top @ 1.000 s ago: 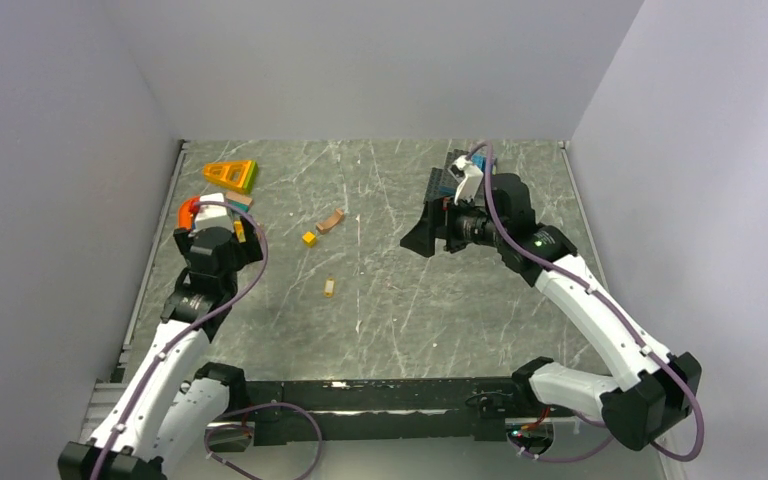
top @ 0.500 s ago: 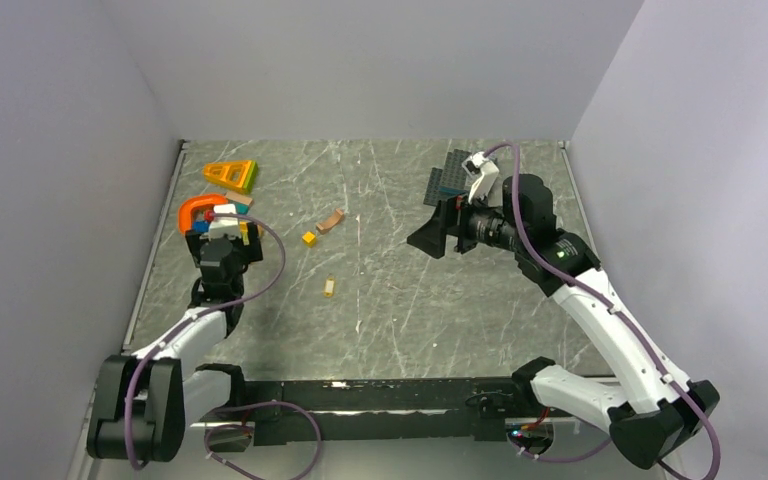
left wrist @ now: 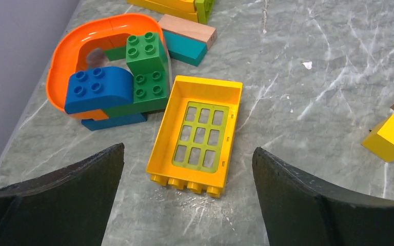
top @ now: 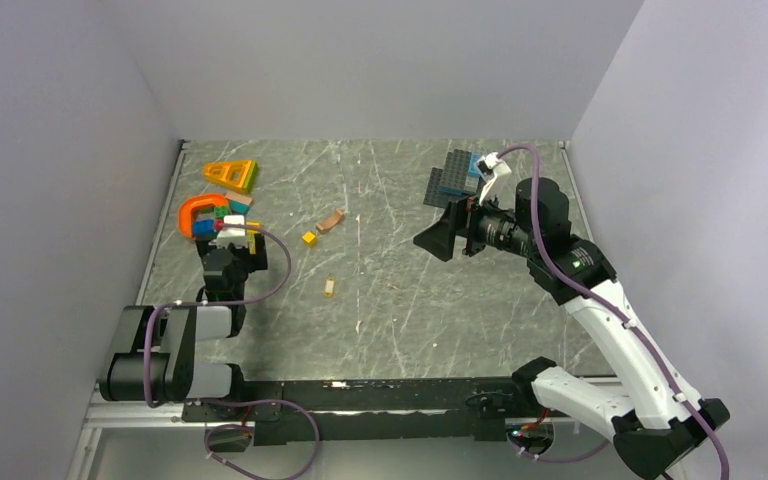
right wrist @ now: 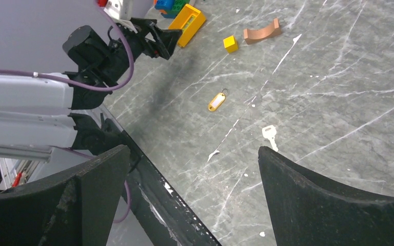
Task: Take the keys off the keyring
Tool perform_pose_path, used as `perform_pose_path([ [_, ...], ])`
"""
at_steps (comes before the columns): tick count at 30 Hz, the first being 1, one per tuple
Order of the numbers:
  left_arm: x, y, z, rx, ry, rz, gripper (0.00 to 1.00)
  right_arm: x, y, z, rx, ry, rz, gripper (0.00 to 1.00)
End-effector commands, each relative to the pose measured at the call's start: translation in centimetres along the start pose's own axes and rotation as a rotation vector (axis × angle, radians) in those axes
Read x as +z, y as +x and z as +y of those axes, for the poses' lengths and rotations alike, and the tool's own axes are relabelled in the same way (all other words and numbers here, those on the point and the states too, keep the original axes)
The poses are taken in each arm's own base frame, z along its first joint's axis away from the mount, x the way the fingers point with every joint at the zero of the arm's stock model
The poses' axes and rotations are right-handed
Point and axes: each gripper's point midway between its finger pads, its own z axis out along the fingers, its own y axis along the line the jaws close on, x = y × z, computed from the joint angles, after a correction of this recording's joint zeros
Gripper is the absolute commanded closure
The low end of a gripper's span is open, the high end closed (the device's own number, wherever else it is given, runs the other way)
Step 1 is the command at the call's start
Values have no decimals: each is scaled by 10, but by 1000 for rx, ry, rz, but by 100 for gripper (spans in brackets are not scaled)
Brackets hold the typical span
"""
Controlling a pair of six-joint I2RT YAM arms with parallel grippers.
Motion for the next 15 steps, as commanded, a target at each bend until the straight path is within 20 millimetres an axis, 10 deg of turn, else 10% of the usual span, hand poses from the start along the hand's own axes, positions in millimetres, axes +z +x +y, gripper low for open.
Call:
perform_pose_path([
  [1,4,-40,0,-10,4,-165,1,-3,-18,9,-1,-13,-39,0],
  [15,3,-38,15,-59,-86,-154,1,13,-16,-9,109,65,-39,0],
])
